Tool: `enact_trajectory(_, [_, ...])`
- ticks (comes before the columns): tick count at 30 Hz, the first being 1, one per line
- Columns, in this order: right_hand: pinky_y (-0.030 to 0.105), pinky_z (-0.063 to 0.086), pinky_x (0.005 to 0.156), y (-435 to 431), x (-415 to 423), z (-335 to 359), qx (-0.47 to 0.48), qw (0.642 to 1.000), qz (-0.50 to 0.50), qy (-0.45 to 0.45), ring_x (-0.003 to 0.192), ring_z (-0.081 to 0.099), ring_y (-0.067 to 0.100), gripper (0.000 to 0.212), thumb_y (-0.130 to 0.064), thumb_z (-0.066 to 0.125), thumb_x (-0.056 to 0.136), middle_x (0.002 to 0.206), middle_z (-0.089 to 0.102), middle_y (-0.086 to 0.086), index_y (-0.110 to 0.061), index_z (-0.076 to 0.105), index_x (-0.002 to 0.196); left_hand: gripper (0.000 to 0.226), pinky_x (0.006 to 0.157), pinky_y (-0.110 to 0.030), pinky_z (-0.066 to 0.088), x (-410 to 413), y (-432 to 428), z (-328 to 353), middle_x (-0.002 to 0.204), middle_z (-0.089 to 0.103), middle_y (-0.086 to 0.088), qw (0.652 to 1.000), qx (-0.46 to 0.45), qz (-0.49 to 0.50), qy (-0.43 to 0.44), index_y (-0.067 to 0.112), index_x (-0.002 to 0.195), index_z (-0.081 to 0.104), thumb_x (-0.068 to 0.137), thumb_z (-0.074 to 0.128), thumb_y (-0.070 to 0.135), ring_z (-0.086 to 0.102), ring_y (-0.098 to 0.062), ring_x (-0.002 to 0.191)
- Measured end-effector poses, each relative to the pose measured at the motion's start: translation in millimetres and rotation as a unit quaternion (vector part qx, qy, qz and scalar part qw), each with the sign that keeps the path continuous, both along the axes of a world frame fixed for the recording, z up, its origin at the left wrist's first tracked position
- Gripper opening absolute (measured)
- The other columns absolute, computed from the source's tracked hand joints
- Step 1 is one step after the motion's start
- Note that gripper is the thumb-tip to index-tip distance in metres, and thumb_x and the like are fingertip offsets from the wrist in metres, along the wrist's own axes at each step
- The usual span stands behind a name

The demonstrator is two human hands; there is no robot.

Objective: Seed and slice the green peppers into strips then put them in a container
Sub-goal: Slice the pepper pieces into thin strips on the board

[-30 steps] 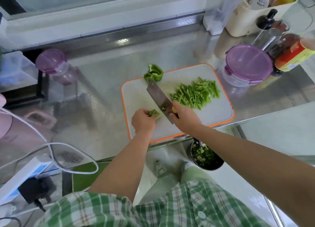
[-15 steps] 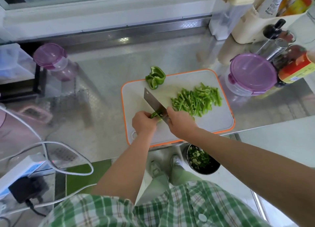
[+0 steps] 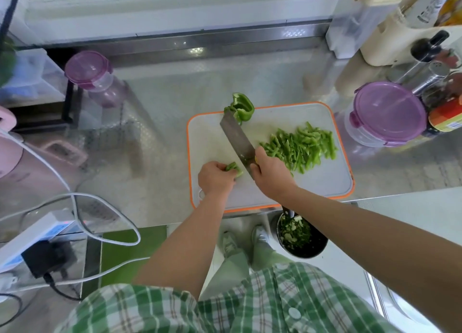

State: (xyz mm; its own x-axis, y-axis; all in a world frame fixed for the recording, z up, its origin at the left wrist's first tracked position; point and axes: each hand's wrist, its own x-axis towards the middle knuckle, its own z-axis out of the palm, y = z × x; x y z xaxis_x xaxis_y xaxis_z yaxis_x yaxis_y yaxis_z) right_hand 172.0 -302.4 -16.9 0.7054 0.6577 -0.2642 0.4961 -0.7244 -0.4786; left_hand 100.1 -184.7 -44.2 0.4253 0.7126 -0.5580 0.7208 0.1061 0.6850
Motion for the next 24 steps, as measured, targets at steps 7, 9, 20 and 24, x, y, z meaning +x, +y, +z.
enact_trajectory(7, [0.033, 0.031, 0.051, 1.0, -4.1, 4.8, -0.064, 0.997, 0.041, -0.006, 0.059, 0.043, 0.029, 0.013, -0.018, 0.041, 0.096, 0.068, 0.044, 0.006, -0.009, 0.037, 0.105, 0.033, 0.075, -0.045, 0.057, 1.9, -0.9, 10.0, 0.075, 0.074, -0.013, 0.999, 0.03, -0.033, 0.024, 0.021, 0.052, 0.057, 0.07, 0.084, 0.017, 0.072, -0.032, 0.072])
enact_trajectory(9, [0.033, 0.026, 0.046, -1.0, -8.2, 2.1, -0.072, 0.997, 0.042, -0.005, 0.057, 0.041, 0.027, 0.009, -0.017, 0.041, 0.097, 0.064, 0.041, 0.003, -0.012, 0.034, 0.1, 0.033, 0.076, -0.045, 0.057, 1.7, -0.5, 10.9, 0.075, 0.074, -0.013, 0.999, 0.028, -0.033, 0.022, 0.022, 0.052, 0.057, 0.072, 0.083, 0.017, 0.072, -0.032, 0.072])
enact_trajectory(20, [0.031, 0.025, 0.045, 14.2, -6.4, -6.3, -0.044, 0.999, -0.005, 0.004, 0.06, 0.046, 0.029, 0.015, -0.017, 0.041, 0.098, 0.071, 0.048, 0.01, -0.008, 0.035, 0.108, 0.028, 0.075, -0.046, 0.057, -4.8, -0.5, 12.2, 0.074, 0.071, -0.006, 1.0, 0.014, -0.003, -0.021, 0.022, 0.061, 0.056, 0.073, 0.081, 0.021, 0.071, -0.03, 0.074])
enact_trajectory(24, [0.029, 0.028, 0.044, 14.1, 2.5, 1.4, 0.004, 1.0, -0.009, 0.01, 0.055, 0.046, 0.028, 0.011, -0.016, 0.042, 0.097, 0.068, 0.049, 0.01, -0.011, 0.032, 0.1, 0.029, 0.074, -0.046, 0.058, -5.9, 1.6, 11.6, 0.069, 0.071, -0.007, 1.0, 0.014, 0.003, -0.025, 0.021, 0.054, 0.058, 0.077, 0.077, 0.018, 0.071, -0.031, 0.072])
